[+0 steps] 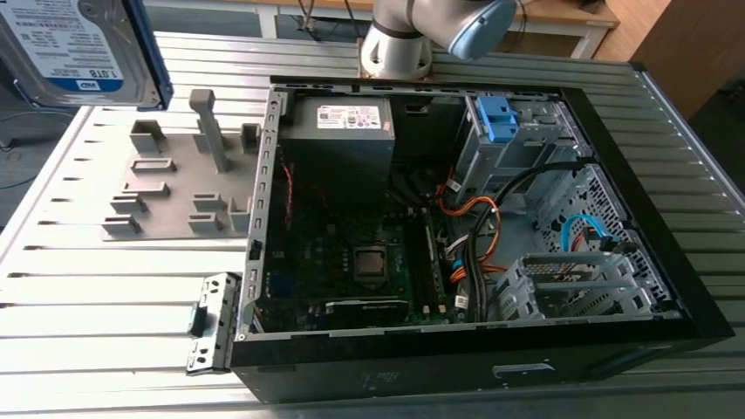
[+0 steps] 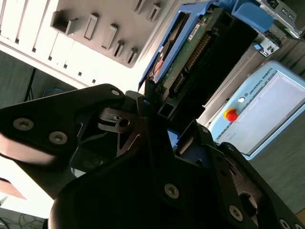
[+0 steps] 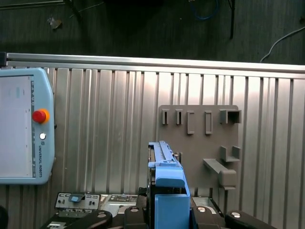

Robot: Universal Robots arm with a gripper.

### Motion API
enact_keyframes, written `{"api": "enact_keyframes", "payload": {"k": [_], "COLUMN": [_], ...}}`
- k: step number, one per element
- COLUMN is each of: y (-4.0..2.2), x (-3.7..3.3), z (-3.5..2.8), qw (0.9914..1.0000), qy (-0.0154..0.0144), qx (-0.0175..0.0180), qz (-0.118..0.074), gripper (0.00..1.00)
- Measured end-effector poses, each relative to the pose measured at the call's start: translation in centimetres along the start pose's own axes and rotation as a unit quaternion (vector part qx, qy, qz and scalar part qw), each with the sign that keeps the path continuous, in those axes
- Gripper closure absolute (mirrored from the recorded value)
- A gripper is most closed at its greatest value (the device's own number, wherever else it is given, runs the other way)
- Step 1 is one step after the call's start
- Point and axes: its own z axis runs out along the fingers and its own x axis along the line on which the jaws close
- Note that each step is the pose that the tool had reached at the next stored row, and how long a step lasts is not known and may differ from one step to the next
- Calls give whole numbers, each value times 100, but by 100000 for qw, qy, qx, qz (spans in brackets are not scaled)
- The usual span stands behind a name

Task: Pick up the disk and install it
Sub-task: 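Pick up the disk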

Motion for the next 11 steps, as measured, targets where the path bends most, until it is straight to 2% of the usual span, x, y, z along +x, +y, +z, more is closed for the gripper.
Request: {"api": "enact_keyframes", "payload": {"k": [11], "y": [-182], "x": [6], "z": [3], "qw": [100000], "qy": [0], "qx": [1], "qz": [1], "gripper": [64]}}
